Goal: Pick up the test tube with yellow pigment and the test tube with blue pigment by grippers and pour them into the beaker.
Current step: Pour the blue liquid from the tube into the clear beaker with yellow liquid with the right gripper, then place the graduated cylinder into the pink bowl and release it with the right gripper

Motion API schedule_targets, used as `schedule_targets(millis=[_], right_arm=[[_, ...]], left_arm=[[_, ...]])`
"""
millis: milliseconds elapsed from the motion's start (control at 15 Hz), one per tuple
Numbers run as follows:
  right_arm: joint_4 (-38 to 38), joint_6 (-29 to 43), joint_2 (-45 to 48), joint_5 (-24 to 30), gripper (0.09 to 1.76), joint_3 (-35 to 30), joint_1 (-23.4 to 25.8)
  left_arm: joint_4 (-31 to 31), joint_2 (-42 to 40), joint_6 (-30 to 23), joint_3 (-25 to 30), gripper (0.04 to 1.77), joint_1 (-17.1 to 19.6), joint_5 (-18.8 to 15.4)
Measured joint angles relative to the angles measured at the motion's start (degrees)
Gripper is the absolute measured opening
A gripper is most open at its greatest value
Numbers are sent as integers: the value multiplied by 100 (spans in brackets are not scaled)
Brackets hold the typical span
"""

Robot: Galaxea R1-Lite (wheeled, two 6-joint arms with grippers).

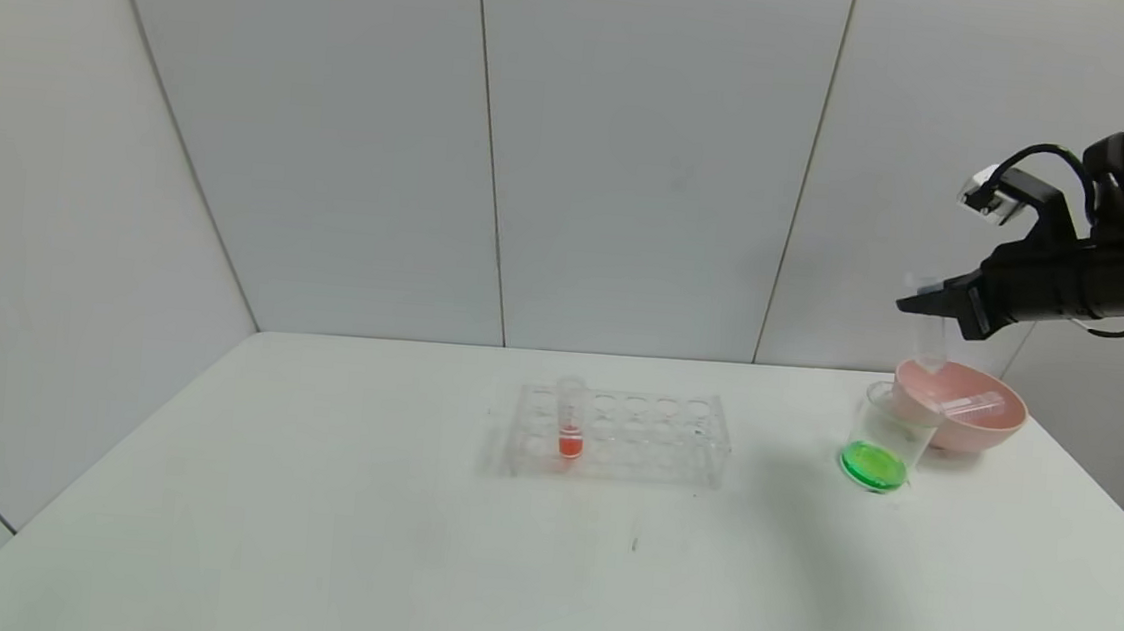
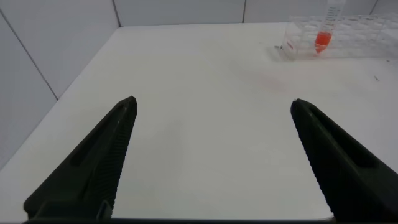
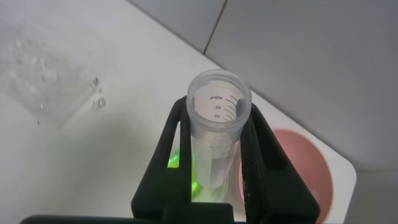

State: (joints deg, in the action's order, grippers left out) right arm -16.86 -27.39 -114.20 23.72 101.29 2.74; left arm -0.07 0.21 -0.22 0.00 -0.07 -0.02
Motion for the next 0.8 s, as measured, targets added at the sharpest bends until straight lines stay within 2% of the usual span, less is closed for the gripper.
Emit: schedule_targets(millis=[200, 267, 467, 667, 800], right_arm=[[2625, 1552, 566, 110, 52, -1709, -11], [3135, 1970, 795, 59, 52, -2224, -10], [3805, 2504, 1577, -95, 52, -3628, 108], [4269, 2589, 2255, -119, 52, -4895, 516], [5025, 2600, 2554, 4, 52, -5667, 874]], left_arm=[[0, 0, -2, 0, 176, -2, 2], [0, 0, 0, 0, 176, -2, 0], [0, 0, -2, 0, 176, -2, 0], [0, 0, 0, 0, 176, -2, 2], [0, 0, 0, 0, 176, -2, 2]])
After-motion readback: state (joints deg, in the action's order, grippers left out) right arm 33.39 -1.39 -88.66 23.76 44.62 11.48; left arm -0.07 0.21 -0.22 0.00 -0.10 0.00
